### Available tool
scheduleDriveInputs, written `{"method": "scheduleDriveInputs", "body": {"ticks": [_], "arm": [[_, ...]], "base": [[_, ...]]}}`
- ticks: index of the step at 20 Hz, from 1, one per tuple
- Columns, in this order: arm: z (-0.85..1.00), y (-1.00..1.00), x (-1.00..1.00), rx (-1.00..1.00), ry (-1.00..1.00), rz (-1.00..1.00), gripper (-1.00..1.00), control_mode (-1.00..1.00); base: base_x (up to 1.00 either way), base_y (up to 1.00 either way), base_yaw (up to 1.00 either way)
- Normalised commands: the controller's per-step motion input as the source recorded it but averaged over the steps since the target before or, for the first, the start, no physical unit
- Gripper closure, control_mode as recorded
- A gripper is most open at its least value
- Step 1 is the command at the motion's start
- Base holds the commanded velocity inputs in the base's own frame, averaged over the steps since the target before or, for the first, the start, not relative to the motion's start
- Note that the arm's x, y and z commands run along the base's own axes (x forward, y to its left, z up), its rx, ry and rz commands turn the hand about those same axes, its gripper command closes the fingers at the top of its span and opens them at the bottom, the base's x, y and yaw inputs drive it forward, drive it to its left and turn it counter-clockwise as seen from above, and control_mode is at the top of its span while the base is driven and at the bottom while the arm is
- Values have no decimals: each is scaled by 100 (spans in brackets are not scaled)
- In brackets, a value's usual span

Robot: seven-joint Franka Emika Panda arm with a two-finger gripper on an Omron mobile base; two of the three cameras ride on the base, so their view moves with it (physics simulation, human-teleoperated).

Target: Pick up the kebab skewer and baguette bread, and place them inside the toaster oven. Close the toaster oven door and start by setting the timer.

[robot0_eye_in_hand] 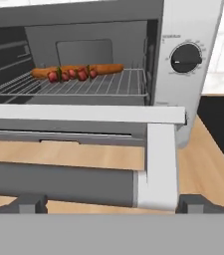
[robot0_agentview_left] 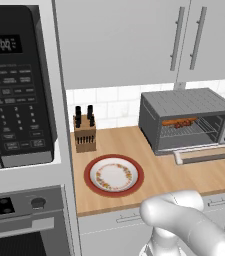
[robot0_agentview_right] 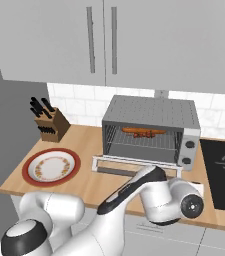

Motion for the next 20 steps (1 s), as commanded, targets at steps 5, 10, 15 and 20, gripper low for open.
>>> {"method": "scheduleDriveInputs", "body": {"ticks": [5,10,15,20], "arm": [[18,28,55,0,-10,0,-100,-100],[4,34,60,0,-4,0,-100,-100],[-2,43,57,0,0,-1,-100,-100],[-7,43,59,0,0,0,-100,-100]], "base": [[0,0,0],[0,0,0],[0,0,0],[0,0,0]]}}
